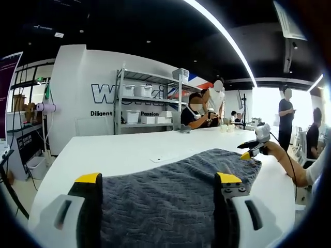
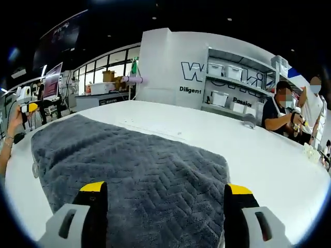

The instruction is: Fold the towel on the table until its edges align and the towel forms a compact rectangular stack.

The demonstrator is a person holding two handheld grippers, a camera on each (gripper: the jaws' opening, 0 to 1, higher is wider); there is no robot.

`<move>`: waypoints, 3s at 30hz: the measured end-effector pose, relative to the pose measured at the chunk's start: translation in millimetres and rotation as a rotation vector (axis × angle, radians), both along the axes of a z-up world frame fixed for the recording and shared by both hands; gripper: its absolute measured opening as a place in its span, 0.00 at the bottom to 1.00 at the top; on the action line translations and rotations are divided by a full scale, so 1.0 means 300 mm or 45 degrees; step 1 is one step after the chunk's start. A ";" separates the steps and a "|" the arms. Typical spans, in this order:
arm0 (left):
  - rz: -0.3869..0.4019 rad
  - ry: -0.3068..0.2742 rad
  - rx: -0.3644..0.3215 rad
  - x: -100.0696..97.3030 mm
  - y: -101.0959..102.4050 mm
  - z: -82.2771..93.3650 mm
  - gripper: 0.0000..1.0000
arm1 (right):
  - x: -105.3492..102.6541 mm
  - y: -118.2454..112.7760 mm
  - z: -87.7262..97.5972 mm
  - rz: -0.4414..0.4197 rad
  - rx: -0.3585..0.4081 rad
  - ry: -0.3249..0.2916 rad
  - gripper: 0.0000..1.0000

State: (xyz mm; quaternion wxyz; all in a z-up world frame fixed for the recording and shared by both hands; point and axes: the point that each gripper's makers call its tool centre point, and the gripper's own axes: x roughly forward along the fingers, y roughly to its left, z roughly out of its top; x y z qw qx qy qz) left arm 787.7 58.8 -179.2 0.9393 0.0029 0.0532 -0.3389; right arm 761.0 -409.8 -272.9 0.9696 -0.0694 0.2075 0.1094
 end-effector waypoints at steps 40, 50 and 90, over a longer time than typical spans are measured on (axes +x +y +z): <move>-0.042 0.031 0.047 -0.020 -0.038 -0.029 0.99 | 0.011 -0.260 -0.130 -0.308 0.055 0.113 0.06; -0.037 0.045 0.062 -0.012 -0.035 -0.042 0.99 | -0.002 -0.281 -0.128 -0.306 0.012 0.124 0.05; 0.027 0.072 0.078 0.020 0.029 -0.058 0.98 | -0.055 -0.472 -0.055 -0.435 -0.175 0.067 0.55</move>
